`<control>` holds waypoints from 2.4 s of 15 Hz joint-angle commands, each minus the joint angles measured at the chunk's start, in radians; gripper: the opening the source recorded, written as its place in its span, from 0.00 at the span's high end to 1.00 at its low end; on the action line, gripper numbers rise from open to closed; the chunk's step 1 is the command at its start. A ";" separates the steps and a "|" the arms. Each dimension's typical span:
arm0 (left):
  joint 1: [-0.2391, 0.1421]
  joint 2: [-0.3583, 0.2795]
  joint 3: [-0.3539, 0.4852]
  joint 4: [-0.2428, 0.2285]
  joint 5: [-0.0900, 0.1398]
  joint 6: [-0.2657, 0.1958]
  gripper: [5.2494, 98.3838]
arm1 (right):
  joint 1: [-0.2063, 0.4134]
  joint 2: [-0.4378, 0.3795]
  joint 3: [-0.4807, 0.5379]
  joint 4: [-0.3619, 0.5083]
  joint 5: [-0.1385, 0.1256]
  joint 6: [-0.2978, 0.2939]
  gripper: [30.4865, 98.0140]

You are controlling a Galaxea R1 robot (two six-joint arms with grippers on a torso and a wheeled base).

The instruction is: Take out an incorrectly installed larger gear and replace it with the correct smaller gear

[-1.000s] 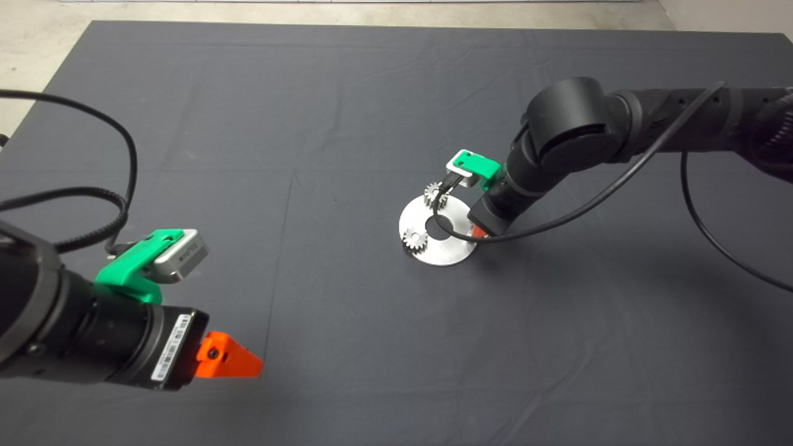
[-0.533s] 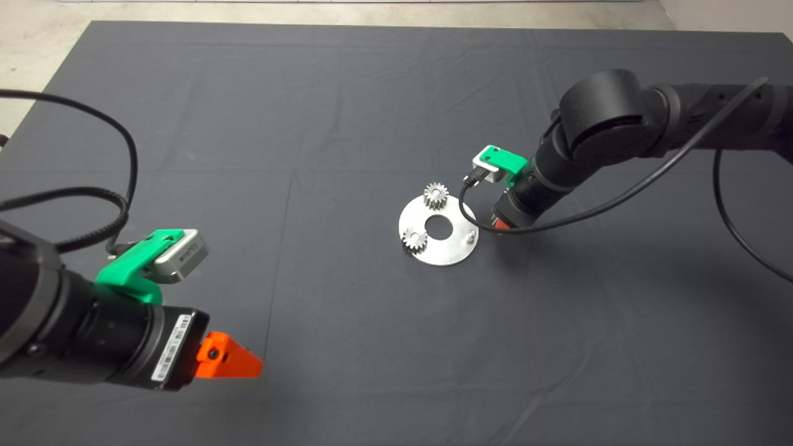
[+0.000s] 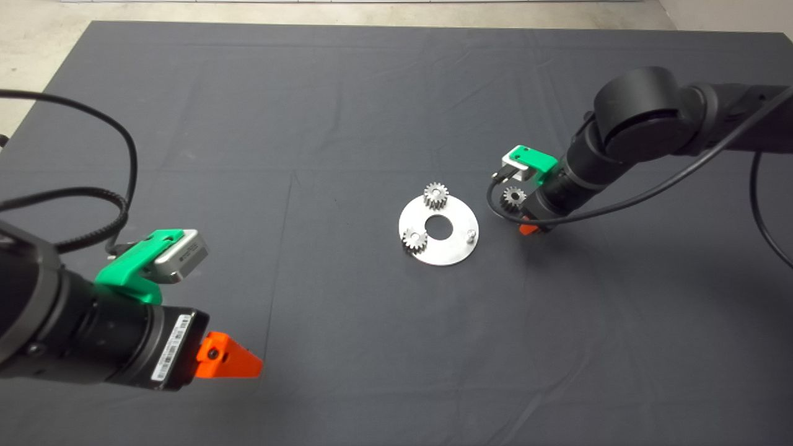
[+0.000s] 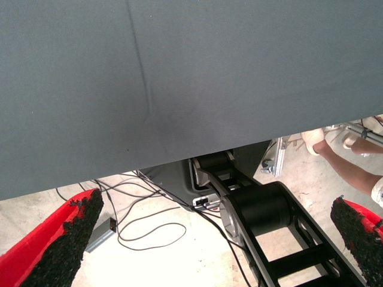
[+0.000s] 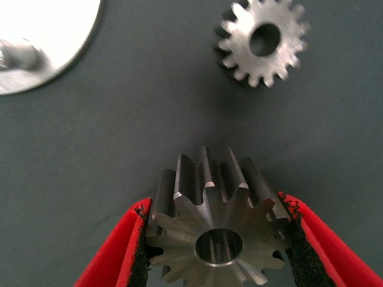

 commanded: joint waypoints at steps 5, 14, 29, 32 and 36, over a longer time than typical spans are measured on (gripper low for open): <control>-0.005 0.000 0.013 -0.017 -0.003 0.011 0.00 | -0.017 -0.058 0.075 0.056 -0.101 0.027 0.71; -0.005 0.000 0.013 -0.017 -0.003 0.010 0.00 | -0.065 -0.058 0.079 0.048 -0.101 0.073 0.71; -0.005 0.000 0.013 -0.016 -0.001 0.004 0.00 | -0.100 -0.049 0.080 -0.038 -0.101 0.074 0.71; -0.005 -0.002 0.013 -0.016 -0.001 0.005 0.00 | -0.100 -0.048 0.080 -0.058 -0.102 0.074 0.71; -0.005 -0.002 0.013 -0.016 -0.001 0.004 0.00 | -0.100 -0.044 0.080 -0.112 -0.101 0.074 0.71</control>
